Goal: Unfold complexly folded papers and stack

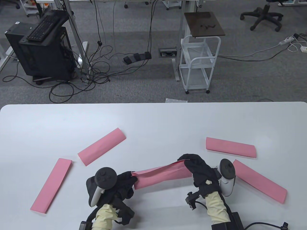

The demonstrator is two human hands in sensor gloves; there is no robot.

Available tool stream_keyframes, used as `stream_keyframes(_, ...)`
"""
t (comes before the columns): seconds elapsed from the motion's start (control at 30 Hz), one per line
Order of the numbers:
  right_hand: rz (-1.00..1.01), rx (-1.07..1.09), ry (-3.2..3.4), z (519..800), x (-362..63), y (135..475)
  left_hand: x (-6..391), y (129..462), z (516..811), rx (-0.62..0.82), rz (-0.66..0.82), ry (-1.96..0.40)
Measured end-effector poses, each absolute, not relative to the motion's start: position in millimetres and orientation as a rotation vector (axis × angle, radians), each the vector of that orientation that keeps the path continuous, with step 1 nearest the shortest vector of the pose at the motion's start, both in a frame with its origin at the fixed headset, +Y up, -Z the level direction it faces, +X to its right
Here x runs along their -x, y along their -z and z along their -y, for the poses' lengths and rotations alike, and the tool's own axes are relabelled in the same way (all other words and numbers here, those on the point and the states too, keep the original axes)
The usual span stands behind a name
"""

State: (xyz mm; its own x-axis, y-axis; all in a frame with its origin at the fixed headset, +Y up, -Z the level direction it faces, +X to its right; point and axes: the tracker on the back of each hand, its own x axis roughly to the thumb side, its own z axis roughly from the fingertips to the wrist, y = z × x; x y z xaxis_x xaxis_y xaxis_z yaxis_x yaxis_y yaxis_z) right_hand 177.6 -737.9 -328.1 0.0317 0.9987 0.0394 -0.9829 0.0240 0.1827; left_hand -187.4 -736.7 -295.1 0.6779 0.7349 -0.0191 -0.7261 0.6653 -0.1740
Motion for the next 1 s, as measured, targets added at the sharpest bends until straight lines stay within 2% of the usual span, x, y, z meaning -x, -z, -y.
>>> stream_keyframes(0.13,-0.12,-0.169,-1.494,738,-177,329,190,295,749,0.296,0.052,-1.16)
stream_keyframes(0.2,-0.149,-0.184,-1.484,739,-176,329,189,292,758,0.292,0.003,-1.35)
stream_keyframes(0.37,-0.199,-0.199,-1.461,741,-169,329,189,286,760,0.205,-0.165,-1.415)
stream_keyframes(0.53,-0.22,-0.18,-1.444,737,-172,333,186,283,763,0.256,-0.235,-1.469)
stream_keyframes(0.67,-0.153,-0.075,-1.513,730,-180,340,186,285,761,0.273,-0.116,-1.356)
stream_keyframes(0.77,-0.12,0.013,-1.556,723,-186,350,190,285,762,0.336,0.08,-1.285)
stream_keyframes(0.93,-0.19,0.083,-1.631,722,-185,363,186,279,759,0.233,0.271,-1.23)
stream_keyframes(1.0,-0.205,0.104,-1.644,722,-186,366,184,278,755,0.188,0.284,-1.187)
